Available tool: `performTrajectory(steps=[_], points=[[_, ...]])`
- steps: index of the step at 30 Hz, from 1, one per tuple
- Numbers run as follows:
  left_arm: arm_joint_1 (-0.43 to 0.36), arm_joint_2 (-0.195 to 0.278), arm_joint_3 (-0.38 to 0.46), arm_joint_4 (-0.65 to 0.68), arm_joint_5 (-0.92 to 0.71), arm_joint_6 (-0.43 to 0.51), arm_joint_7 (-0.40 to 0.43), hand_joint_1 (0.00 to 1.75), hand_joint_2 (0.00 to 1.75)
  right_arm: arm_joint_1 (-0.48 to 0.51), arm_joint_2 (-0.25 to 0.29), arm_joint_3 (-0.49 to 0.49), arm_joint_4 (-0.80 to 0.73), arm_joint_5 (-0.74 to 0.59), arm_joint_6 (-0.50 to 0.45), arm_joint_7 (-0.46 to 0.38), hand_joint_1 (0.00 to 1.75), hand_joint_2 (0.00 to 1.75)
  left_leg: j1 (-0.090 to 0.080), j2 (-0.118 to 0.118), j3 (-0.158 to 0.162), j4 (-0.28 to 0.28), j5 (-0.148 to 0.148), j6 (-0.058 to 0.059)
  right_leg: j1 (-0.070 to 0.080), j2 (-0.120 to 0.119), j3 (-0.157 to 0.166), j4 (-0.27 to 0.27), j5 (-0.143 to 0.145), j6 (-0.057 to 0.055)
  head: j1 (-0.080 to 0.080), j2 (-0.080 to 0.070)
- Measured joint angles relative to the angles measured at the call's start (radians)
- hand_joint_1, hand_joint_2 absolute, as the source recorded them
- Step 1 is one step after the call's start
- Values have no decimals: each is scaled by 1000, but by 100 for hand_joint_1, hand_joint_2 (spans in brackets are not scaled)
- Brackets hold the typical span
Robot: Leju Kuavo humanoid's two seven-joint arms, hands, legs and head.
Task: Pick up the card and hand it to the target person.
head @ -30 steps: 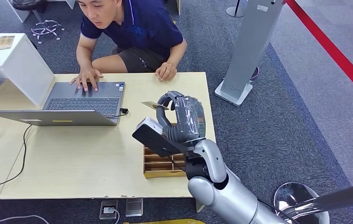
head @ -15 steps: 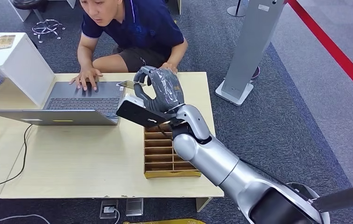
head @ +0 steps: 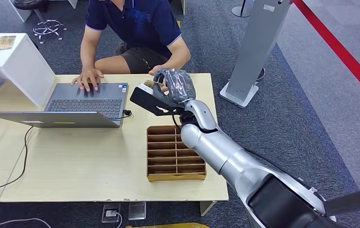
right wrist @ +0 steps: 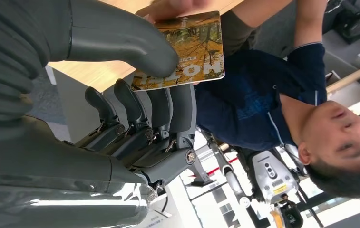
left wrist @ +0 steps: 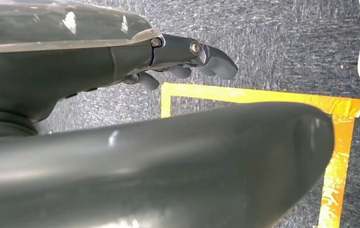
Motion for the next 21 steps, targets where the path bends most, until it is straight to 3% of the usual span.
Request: performTrajectory(steps=[10, 14, 21], points=[[0, 1, -11, 0, 0, -11, -24, 0, 0, -6, 0, 13, 38, -13, -3, 12, 150, 175, 0, 0, 0, 0, 0, 0, 0, 0, 0, 0, 0, 0, 1, 0], [0, 1, -11, 0, 0, -11, -22, 0, 0, -6, 0, 16, 51, -22, -3, 9, 0, 175, 0, 0, 0, 0, 0, 0, 0, 0, 0, 0, 0, 0, 1, 0], [0, 4, -18, 0, 1, -8, -3, 0, 0, -7, -1, 20, 70, -38, -3, 3, 0, 175, 0, 0, 0, 0, 0, 0, 0, 0, 0, 0, 0, 0, 0, 0]])
